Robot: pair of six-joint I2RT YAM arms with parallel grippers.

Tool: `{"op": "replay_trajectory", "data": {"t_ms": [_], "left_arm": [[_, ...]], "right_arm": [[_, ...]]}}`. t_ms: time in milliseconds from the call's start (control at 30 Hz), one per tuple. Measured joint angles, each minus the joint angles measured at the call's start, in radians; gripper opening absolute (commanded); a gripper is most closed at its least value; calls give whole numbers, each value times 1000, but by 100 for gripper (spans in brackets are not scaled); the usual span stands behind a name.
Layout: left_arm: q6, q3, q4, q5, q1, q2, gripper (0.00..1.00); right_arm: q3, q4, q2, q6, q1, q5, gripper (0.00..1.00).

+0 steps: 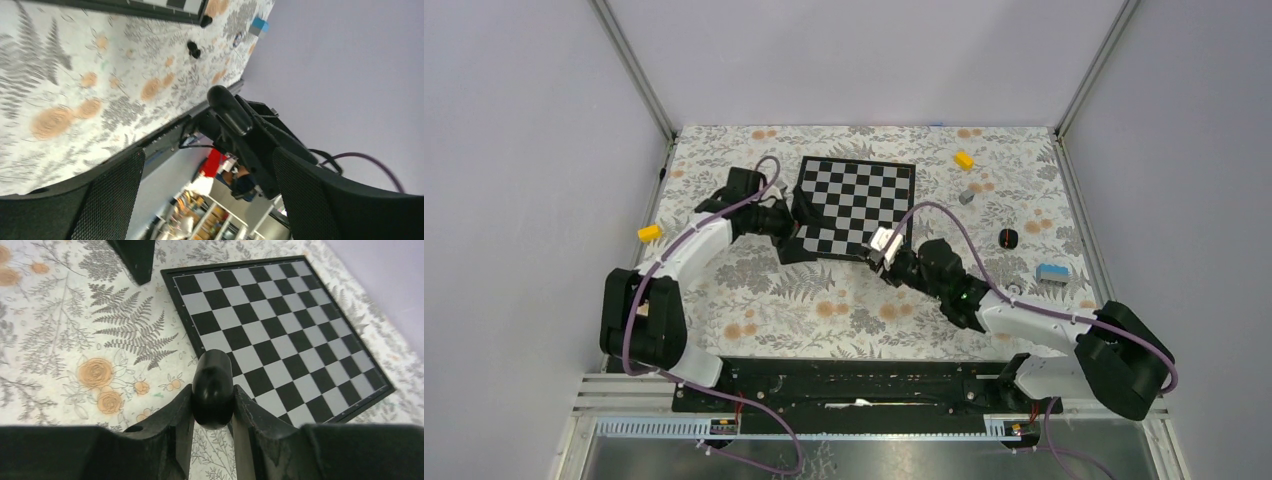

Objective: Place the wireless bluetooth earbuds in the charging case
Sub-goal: Pass from the right arm to the left

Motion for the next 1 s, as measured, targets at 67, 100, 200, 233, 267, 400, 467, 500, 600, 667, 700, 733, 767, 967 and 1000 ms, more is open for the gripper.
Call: {"op": "replay_trajectory", "data": {"t_ms": [67,100,200,233,267,400,467,500,600,667,700,733,767,967,1000], "left_arm": [[87,34,-40,-20,32,1,94],[122,44,-55,-32,44,0,94],[229,53,-82,-89,65,-12,97],[265,55,-92,-104,65,-23,97],[309,60,-107,-117,65,-35,97],[454,111,-151,-143,63,-67,98],[521,116,-149,-132,63,-90,99],[548,114,-149,-120,63,-103,99],[633,80,-119,-40,62,-152,99],[671,35,-77,41,58,-195,99],[676,16,-55,78,56,-212,99],[676,-2,-30,109,53,-225,99],[667,-29,17,154,50,-241,99],[579,-92,219,294,4,-267,99],[569,-92,239,305,-9,-267,99]], "right_arm": [[38,-79,-12,48,-48,-81,0],[58,-112,-12,67,-64,-121,0],[114,-201,-12,136,-113,-273,0],[124,-219,-13,164,-129,-320,0],[128,-232,-14,188,-145,-361,0],[132,-275,-20,286,-213,-523,0],[140,-293,-20,338,-249,-607,0],[145,-292,-19,366,-267,-649,0],[167,-264,-3,462,-314,-771,0],[184,-204,27,555,-344,-854,0],[190,-175,45,599,-354,-884,0],[198,-129,74,660,-369,-930,0],[207,-90,103,715,-379,-963,0],[226,220,270,1082,-400,-1115,0],[227,288,293,1151,-400,-1136,0]]}}
